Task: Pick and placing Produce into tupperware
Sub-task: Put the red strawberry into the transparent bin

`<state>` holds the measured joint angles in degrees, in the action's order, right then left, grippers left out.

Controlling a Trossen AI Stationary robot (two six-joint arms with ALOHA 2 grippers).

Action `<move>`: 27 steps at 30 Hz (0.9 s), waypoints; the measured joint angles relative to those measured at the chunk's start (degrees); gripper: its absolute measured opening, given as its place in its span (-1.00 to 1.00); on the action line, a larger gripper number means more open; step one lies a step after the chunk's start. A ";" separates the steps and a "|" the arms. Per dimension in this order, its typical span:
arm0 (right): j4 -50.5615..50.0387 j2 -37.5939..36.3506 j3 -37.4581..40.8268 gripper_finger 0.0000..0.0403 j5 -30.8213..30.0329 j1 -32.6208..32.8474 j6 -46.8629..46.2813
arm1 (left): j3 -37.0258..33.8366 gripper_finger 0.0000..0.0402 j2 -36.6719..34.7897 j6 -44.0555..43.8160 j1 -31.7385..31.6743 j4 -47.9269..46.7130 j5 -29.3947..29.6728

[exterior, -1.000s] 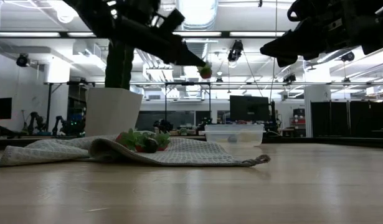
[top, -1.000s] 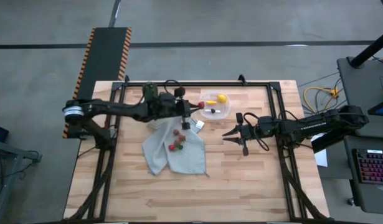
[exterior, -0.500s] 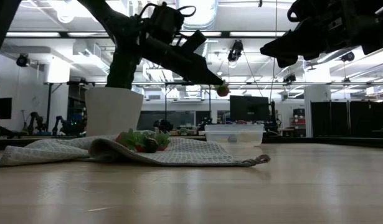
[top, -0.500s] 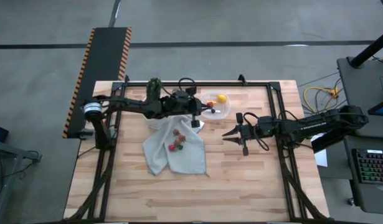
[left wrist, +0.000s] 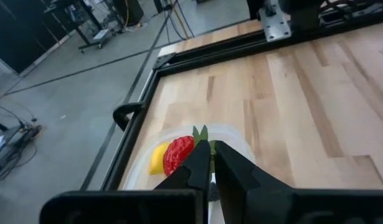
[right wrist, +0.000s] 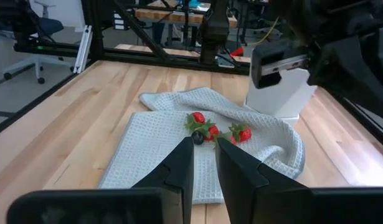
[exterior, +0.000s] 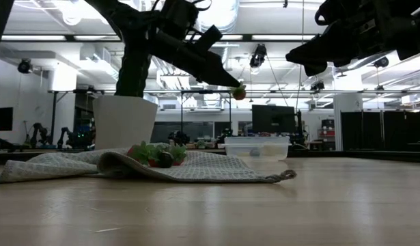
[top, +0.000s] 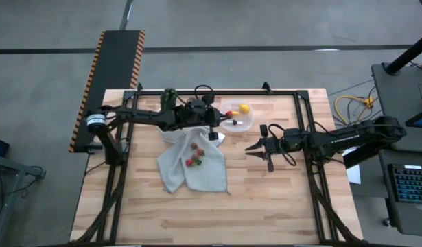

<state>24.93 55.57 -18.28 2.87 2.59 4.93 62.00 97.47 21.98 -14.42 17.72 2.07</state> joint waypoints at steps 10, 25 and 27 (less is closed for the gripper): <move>-0.37 0.00 0.00 -0.72 -0.02 0.00 1.57 | -0.11 -1.00 -4.89 -0.20 5.16 -6.10 -0.17; 1.21 0.00 0.00 -0.33 -2.95 0.13 12.75 | -0.17 -1.00 -14.14 -5.46 8.99 -6.23 -16.63; 1.95 0.00 0.00 -0.21 -2.97 0.15 14.10 | -0.32 -1.00 -13.93 -6.04 8.99 -6.23 -16.66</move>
<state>26.89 55.57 -18.28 -0.10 2.74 19.03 61.67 83.54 15.93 -5.43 11.49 -14.59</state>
